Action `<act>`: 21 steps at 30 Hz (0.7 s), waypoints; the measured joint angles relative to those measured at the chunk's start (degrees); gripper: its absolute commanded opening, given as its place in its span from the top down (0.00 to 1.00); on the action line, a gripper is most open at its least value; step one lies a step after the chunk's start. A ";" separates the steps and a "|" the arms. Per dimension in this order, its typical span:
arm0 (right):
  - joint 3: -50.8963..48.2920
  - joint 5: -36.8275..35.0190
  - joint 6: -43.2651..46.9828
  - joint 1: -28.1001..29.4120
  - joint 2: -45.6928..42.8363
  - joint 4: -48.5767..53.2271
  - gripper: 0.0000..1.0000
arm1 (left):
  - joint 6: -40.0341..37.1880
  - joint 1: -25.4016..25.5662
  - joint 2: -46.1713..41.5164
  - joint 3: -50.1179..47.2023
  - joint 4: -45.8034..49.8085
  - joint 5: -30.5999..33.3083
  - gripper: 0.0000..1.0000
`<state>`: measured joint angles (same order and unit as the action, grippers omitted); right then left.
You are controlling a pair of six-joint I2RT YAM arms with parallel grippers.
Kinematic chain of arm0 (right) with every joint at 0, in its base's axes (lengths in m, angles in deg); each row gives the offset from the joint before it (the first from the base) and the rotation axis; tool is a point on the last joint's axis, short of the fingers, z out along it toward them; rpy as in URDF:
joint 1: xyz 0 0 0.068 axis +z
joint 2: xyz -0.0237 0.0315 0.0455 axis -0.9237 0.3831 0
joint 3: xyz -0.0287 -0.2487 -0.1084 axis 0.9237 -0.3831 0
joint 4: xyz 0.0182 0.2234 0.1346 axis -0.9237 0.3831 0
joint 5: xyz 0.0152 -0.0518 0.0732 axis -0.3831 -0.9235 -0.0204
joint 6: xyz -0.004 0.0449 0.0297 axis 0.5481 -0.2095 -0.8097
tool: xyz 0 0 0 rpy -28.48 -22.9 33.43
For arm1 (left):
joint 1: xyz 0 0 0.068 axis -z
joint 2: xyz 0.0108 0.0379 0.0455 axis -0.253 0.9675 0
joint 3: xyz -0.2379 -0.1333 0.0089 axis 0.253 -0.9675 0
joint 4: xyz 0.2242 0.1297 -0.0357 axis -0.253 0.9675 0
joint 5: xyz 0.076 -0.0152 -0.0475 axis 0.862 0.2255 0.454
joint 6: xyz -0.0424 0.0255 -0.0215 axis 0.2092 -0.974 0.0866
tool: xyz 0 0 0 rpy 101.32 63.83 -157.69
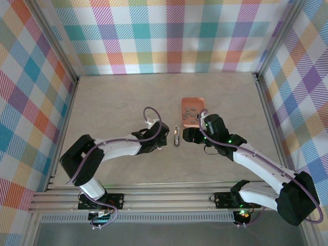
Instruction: Load the staples into the stapler
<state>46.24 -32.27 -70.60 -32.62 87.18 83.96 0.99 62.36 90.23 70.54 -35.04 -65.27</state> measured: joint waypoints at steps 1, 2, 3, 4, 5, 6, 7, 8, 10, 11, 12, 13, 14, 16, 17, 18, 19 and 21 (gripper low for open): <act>0.00 0.00 0.00 0.00 0.00 0.00 0.35 | 0.00 0.00 -1.18 -0.66 0.24 0.33 0.81; 0.00 0.02 0.00 0.00 0.00 -0.02 0.35 | 0.00 0.00 -2.40 -1.44 0.76 0.72 0.81; 0.00 0.04 0.00 0.00 0.00 -0.02 0.35 | 0.02 -0.04 -3.26 -2.23 1.25 1.11 0.81; 0.00 0.15 0.00 0.00 0.02 -0.02 0.35 | 0.04 -0.17 -3.80 -2.97 1.44 1.33 0.81; 0.00 0.26 -0.02 0.00 0.02 -0.02 0.35 | 0.07 -0.24 -4.24 -3.98 1.64 1.57 0.81; 0.00 0.46 -0.02 0.00 0.04 -0.04 0.35 | 0.11 -0.37 -4.50 -4.94 2.01 1.57 0.81; 0.00 0.48 -0.02 0.00 0.11 -0.04 0.35 | 0.20 -0.55 -4.59 -5.57 2.49 1.55 0.81; 0.00 0.63 -0.02 0.00 0.20 -0.07 0.35 | 0.22 -0.74 -4.61 -6.25 2.95 1.55 0.81; 0.00 0.92 -0.11 0.00 0.37 -0.04 0.35 | 0.22 -1.40 -4.63 -7.32 3.28 1.51 0.80; 0.00 0.98 -0.20 0.00 0.39 -0.04 0.35 | 0.22 -1.81 -4.70 -7.78 3.30 1.51 0.80; 0.00 1.09 -0.22 0.00 0.39 -0.04 0.35 | 0.20 -2.23 -4.83 -8.15 3.28 1.49 0.80; 0.00 1.11 -0.24 0.00 0.39 -0.04 0.35 | 0.20 -2.56 -4.94 -8.41 3.23 1.49 0.80; 0.00 1.14 -0.24 0.00 0.39 -0.04 0.35 | 0.20 -2.93 -5.16 -8.72 3.19 1.49 0.80; 0.00 1.16 -0.37 0.00 0.39 -0.04 0.35 | 0.17 -3.41 -5.35 -9.11 2.86 1.46 0.80; 0.00 1.27 -0.48 0.00 0.39 -0.04 0.35 | 0.13 -3.63 -5.38 -9.20 2.78 1.33 0.80; 0.00 1.31 -0.66 0.00 0.39 -0.04 0.35 | -0.02 -3.74 -5.38 -9.25 2.73 1.29 0.80; 0.00 1.33 -0.90 0.00 0.39 -0.04 0.35 | -0.09 -3.80 -5.38 -9.31 2.56 1.29 0.80; 0.00 1.36 -1.11 0.00 0.37 -0.04 0.35 | -0.46 -3.98 -5.38 -9.38 2.03 0.90 0.80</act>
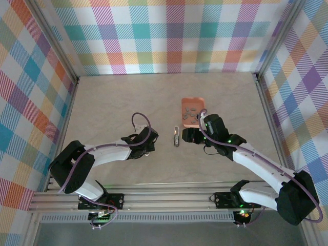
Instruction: Load the staples into the stapler
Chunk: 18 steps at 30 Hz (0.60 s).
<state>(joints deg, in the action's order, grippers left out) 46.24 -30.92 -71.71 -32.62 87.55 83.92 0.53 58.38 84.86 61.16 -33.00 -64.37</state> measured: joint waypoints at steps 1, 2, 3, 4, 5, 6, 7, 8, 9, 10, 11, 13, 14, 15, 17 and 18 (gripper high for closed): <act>0.00 0.00 -0.07 0.00 0.00 0.00 0.35 | -0.13 0.00 0.00 -0.04 -0.42 -0.09 0.80; 0.00 0.00 -0.17 0.00 0.00 0.00 0.35 | -0.39 -0.02 0.02 -0.04 -0.83 -0.39 0.80; 0.00 0.00 -0.20 0.00 0.00 0.00 0.35 | -0.70 -0.02 0.04 -0.04 -1.16 -0.66 0.80; 0.00 0.00 -0.22 0.00 0.00 0.00 0.35 | -1.07 -0.02 0.04 -0.04 -1.38 -0.94 0.80; 0.00 0.00 -0.22 0.00 0.00 0.00 0.35 | -1.29 -0.04 0.15 -0.04 -1.64 -1.14 0.80; 0.00 0.00 -0.24 0.00 -0.02 0.00 0.35 | -1.38 -0.07 0.28 -0.04 -1.88 -1.20 0.80; 0.00 0.00 -0.26 0.00 -0.02 0.00 0.35 | -1.51 -0.09 0.50 -0.02 -2.27 -1.40 0.80; 0.00 0.00 -0.35 0.00 -0.02 0.00 0.35 | -1.57 -0.11 0.83 -0.02 -2.54 -1.55 0.80; 0.00 0.00 -0.37 0.00 -0.04 0.00 0.35 | -1.62 -0.13 1.09 -0.02 -2.69 -1.57 0.80; 0.00 -0.02 -0.39 0.00 -0.02 0.00 0.35 | -1.75 -0.13 1.44 -0.02 -2.89 -1.70 0.79; 0.00 -0.02 -0.39 0.00 -0.04 0.00 0.35 | -1.88 -0.15 1.88 -0.02 -3.37 -1.99 0.79; 0.00 -0.02 -0.39 0.00 -0.04 0.00 0.35 | -2.16 -0.17 2.80 0.04 -4.11 -2.25 0.79; 0.00 0.00 -0.39 0.00 -0.04 -0.02 0.35 | -2.23 -0.17 3.34 0.11 -4.28 -2.45 0.79; 0.00 0.00 -0.39 0.00 -0.04 0.00 0.35 | -2.40 -0.17 3.72 0.28 -4.57 -2.40 0.78; 0.00 0.00 -0.39 0.00 -0.04 0.00 0.35 | -2.58 -0.17 4.07 0.46 -5.03 -2.47 0.75; 0.00 0.00 -0.39 0.00 -0.04 0.00 0.35 | -2.60 -0.17 4.17 0.61 -5.01 -2.47 0.72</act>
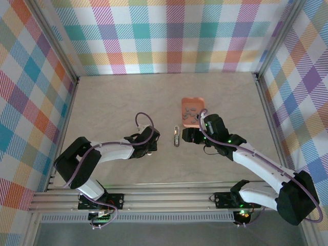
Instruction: Load the staples into the stapler
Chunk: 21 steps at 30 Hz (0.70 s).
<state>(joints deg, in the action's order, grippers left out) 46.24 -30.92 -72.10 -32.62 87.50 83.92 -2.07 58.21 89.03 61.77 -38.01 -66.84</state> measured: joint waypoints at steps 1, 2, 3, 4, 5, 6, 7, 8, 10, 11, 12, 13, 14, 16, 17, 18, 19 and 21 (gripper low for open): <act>0.00 0.00 0.00 0.00 0.00 0.00 0.35 | 0.02 0.00 0.09 0.04 -0.04 0.00 0.69; 0.00 -0.02 0.00 0.00 0.00 0.02 0.35 | 0.04 0.00 0.11 0.04 -0.04 -0.07 0.66; 0.00 -0.02 0.00 0.00 0.00 0.04 0.35 | 0.09 0.00 0.22 0.04 -0.15 -0.13 0.63; 0.00 0.00 0.00 0.00 0.00 0.04 0.35 | -0.02 0.00 0.28 0.04 -0.26 -0.15 0.60; 0.00 -0.02 0.00 0.00 0.00 0.09 0.35 | 0.02 0.00 0.33 0.04 -0.28 -0.24 0.56; 0.00 -0.02 0.00 0.00 0.00 0.20 0.35 | -0.07 0.00 0.33 0.04 -0.26 -0.37 0.53; 0.00 -0.02 0.00 0.00 0.00 0.33 0.35 | -0.11 -0.02 0.28 0.07 -0.24 -0.44 0.50; 0.00 -0.02 0.00 0.00 0.00 0.59 0.35 | -0.04 -0.13 0.11 0.09 -0.20 -0.44 0.48; 0.02 -0.04 0.00 0.00 0.00 1.36 0.35 | -0.22 -0.17 -0.85 0.09 0.13 -0.39 0.41; 0.09 -0.07 0.00 0.00 0.00 1.99 0.36 | -0.20 -0.22 -1.79 0.09 0.20 -0.39 0.38; 0.20 -0.07 0.00 0.00 0.02 2.62 0.36 | -0.11 -0.35 -2.97 0.07 0.22 -0.42 0.35; 0.37 -0.07 0.00 0.00 0.11 3.28 0.36 | -0.28 -0.55 -4.07 0.04 0.22 -0.44 0.33; 0.74 -0.09 0.00 0.02 0.39 3.93 0.36 | -0.24 -0.92 -5.49 -0.02 0.15 -0.57 0.30; 2.08 -0.50 -0.02 0.31 1.73 5.49 0.37 | -0.20 -2.10 -8.17 -0.37 -0.13 -0.81 0.26; 3.15 -1.05 -0.02 0.70 2.82 6.60 0.37 | 0.00 -2.97 -9.60 -0.72 -0.22 -1.05 0.23; 4.33 -1.60 -0.02 1.22 4.00 7.69 0.37 | 0.15 -3.96 -10.99 -1.25 -0.28 -1.20 0.18; 5.40 -2.08 -0.02 1.73 5.09 8.66 0.37 | 0.28 -4.87 -12.09 -1.75 -0.24 -1.27 0.15; 8.04 -3.32 -0.02 2.99 7.82 10.99 0.37 | 1.31 -7.26 -14.56 -3.32 -0.24 -1.68 0.10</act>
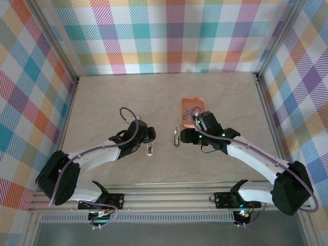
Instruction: Load the staples into the stapler
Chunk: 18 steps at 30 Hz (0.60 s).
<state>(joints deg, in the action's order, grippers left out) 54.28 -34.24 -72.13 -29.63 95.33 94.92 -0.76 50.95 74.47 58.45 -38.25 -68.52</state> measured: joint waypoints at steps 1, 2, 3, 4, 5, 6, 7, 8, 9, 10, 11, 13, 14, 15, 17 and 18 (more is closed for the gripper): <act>1.60 -0.74 0.00 0.76 1.68 1.42 0.37 | 0.55 -1.46 -1.38 -1.11 -0.07 -0.31 0.07; 3.06 -1.42 0.00 1.46 3.32 2.67 0.37 | 1.16 -2.80 -2.80 -2.29 -0.07 -0.42 0.05; 4.52 -2.10 -0.02 2.08 4.94 3.87 0.37 | 1.55 -3.74 -3.98 -3.26 -0.02 -0.44 0.04; 6.21 -2.84 -0.02 2.78 6.86 5.27 0.37 | 1.99 -4.81 -5.42 -4.44 -0.04 -0.42 0.04; 7.82 -3.61 -0.04 3.43 8.90 6.40 0.38 | 2.38 -5.75 -6.84 -5.55 0.00 -0.39 0.04; 9.16 -4.17 -0.17 3.87 10.47 7.41 0.38 | 2.69 -6.54 -7.89 -6.36 0.02 -0.39 0.01; 10.78 -4.79 -0.24 4.39 12.66 8.50 0.39 | 2.99 -7.32 -9.05 -7.19 -0.02 -0.37 0.01; 12.26 -5.44 -0.42 4.76 14.69 9.49 0.39 | 3.28 -8.11 -10.27 -8.07 -0.04 -0.37 0.01; 13.57 -6.03 -0.68 5.03 16.50 10.34 0.39 | 3.48 -8.72 -11.30 -8.87 -0.09 -0.35 0.00; 14.69 -6.51 -0.94 5.27 18.25 10.86 0.40 | 3.67 -9.42 -12.37 -9.86 -0.09 -0.31 0.00; 15.80 -7.10 -1.25 5.38 20.17 11.39 0.40 | 3.82 -10.12 -13.20 -10.71 -0.07 -0.26 0.00; 17.40 -7.80 -1.60 5.53 23.12 12.20 0.41 | 4.09 -11.32 -14.23 -12.11 -0.07 -0.20 0.00; 18.23 -8.15 -1.84 5.66 24.72 12.52 0.41 | 4.11 -11.89 -14.51 -12.72 -0.07 -0.24 0.00; 18.93 -8.44 -2.16 5.70 26.10 12.63 0.41 | 4.09 -12.44 -14.69 -13.31 -0.04 -0.28 0.00; 20.26 -8.98 -2.58 5.77 28.61 12.87 0.42 | 4.09 -13.35 -14.75 -14.10 -0.04 -0.46 0.00; 21.03 -9.27 -2.78 5.86 29.90 13.03 0.43 | 4.07 -13.84 -14.75 -14.47 -0.09 -0.57 0.00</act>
<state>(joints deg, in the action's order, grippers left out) 75.31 -43.51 -74.90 -23.77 125.23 107.94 3.30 37.12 59.72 43.98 -38.34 -69.09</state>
